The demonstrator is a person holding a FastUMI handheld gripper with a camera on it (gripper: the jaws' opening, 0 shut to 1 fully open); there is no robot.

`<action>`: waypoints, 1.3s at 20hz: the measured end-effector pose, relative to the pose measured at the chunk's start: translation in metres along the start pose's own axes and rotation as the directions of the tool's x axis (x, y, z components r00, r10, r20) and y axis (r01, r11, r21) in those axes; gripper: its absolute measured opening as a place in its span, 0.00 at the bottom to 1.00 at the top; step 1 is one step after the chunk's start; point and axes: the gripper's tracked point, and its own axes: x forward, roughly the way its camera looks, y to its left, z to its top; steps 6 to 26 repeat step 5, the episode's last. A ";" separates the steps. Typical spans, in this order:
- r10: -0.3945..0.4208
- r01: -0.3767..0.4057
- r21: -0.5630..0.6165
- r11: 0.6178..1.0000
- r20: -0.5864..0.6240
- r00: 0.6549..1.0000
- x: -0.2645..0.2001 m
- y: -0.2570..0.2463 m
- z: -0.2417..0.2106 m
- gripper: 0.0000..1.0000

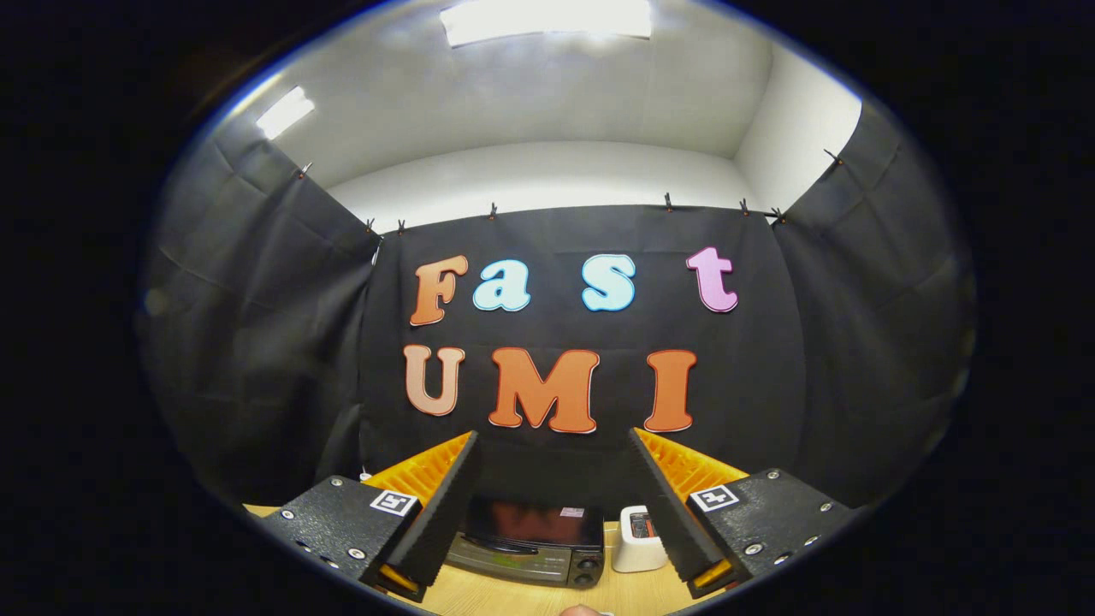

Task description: Open the toaster oven, put the food inside, and close the toaster oven door.

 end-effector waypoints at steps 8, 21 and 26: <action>0.014 -0.013 0.032 0.999 -0.016 1.000 -0.006 -0.011 -0.014 1.00; 0.014 -0.013 0.032 0.999 -0.016 1.000 -0.006 -0.011 -0.014 1.00; 0.014 -0.013 0.032 0.999 -0.016 1.000 -0.006 -0.011 -0.014 1.00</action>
